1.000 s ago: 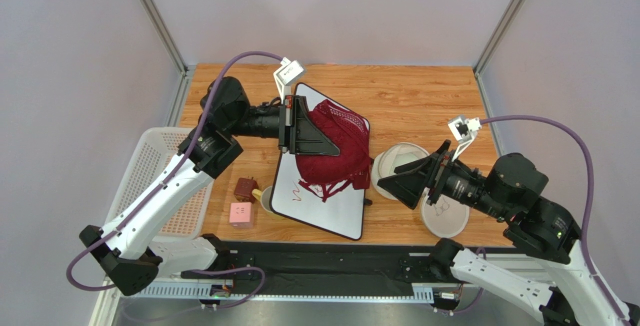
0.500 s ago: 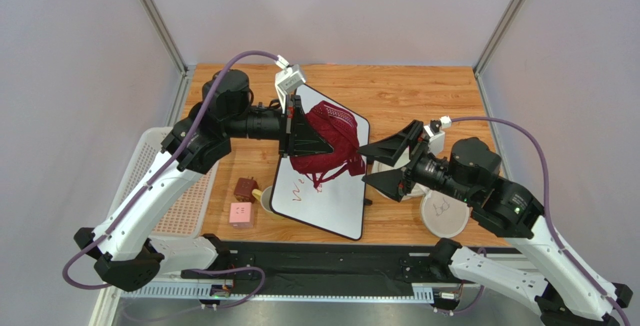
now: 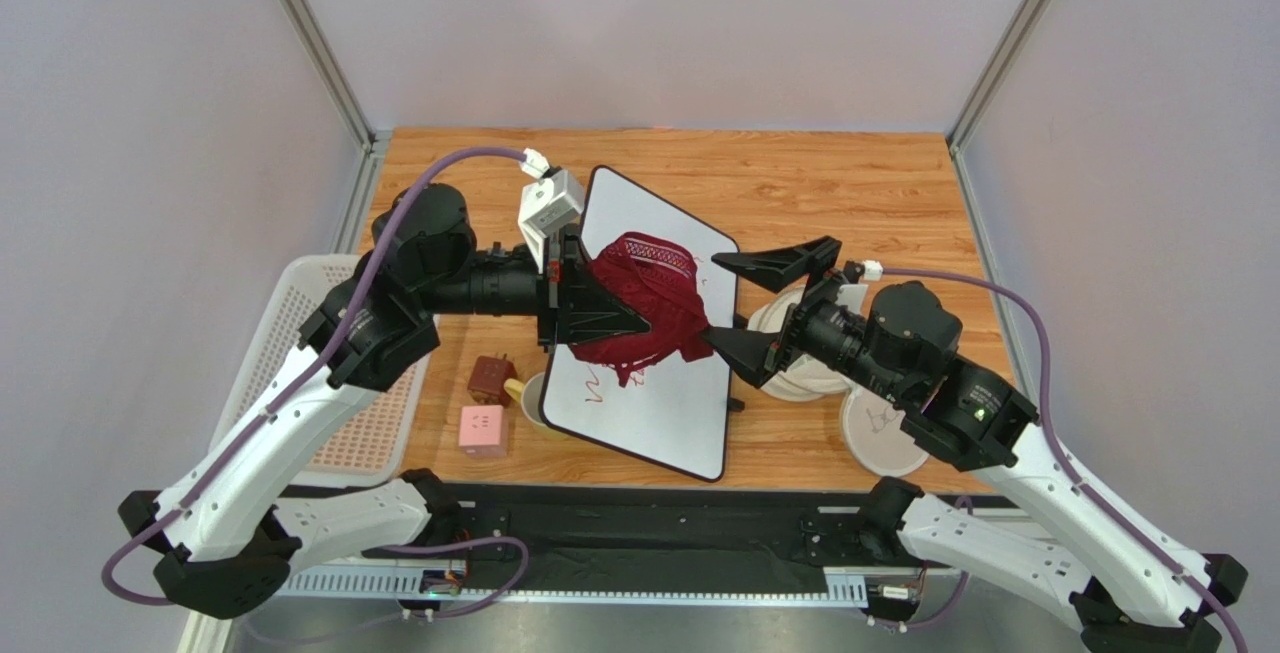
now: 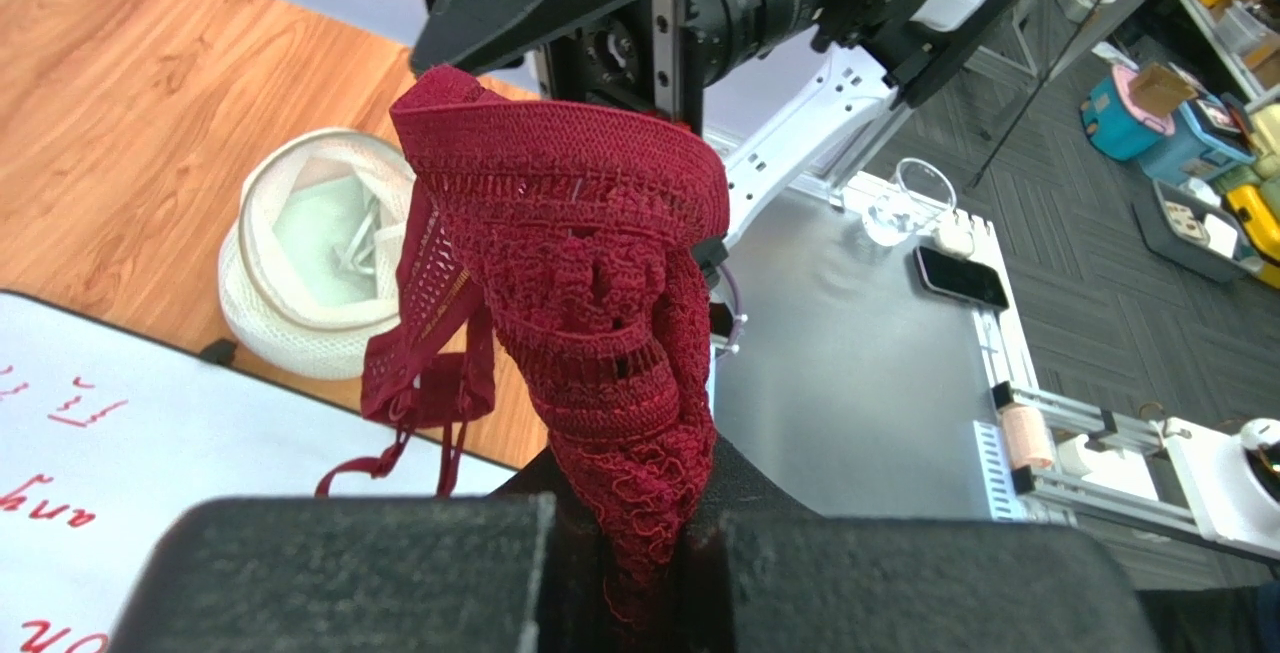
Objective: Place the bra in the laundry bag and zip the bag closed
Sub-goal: Adjust the bra.
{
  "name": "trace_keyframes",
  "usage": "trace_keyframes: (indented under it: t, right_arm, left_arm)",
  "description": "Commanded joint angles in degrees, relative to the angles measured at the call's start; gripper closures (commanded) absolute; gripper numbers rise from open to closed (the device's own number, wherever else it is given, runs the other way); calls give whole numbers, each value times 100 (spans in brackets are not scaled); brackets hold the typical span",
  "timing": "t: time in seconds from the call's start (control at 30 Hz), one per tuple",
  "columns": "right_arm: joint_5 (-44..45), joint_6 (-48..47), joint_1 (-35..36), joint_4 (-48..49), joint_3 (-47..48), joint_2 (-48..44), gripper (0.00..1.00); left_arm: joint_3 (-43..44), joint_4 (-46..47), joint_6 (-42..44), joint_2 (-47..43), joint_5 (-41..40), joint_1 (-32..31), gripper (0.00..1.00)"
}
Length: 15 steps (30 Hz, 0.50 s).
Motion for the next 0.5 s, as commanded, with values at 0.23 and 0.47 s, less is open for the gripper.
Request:
trace_keyframes:
  t: [0.23,0.47]
  right_arm:
    - [192,729,25,732,-132,84,0]
    - [-273,405,-19,882,17,374,0]
  left_arm:
    - [-156,516,88,-64,696,-38,100]
    - [-148,455,53,59,1180,-73,100]
